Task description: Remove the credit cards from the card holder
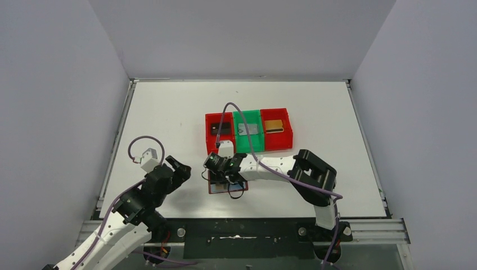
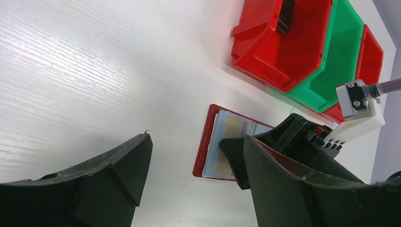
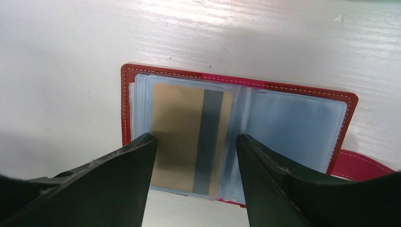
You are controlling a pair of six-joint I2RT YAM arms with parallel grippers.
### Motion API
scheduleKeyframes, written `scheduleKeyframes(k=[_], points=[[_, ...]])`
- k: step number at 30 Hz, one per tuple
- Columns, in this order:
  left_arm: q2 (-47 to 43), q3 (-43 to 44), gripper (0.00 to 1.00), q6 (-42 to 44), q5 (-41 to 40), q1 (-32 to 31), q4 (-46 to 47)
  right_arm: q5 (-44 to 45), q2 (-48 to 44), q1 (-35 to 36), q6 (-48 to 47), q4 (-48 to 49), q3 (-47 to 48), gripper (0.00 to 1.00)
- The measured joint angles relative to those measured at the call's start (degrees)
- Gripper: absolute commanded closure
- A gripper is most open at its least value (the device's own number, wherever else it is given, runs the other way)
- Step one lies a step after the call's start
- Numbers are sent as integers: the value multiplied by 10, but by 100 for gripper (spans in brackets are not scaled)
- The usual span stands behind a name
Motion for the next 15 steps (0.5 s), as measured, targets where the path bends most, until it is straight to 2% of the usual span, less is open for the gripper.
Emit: scheduleKeyframes(k=[6, 9, 10, 15], points=[[0, 0, 29, 0, 2, 0, 1, 5, 10, 2, 12, -14, 17, 65], [0, 0, 29, 2, 9, 0, 7, 8, 10, 1, 15, -15, 16, 72], [2, 0, 29, 2, 10, 0, 9, 8, 10, 0, 16, -14, 14, 77], [30, -3, 29, 15, 36, 0, 38, -14, -16, -18, 18, 37, -35, 95]])
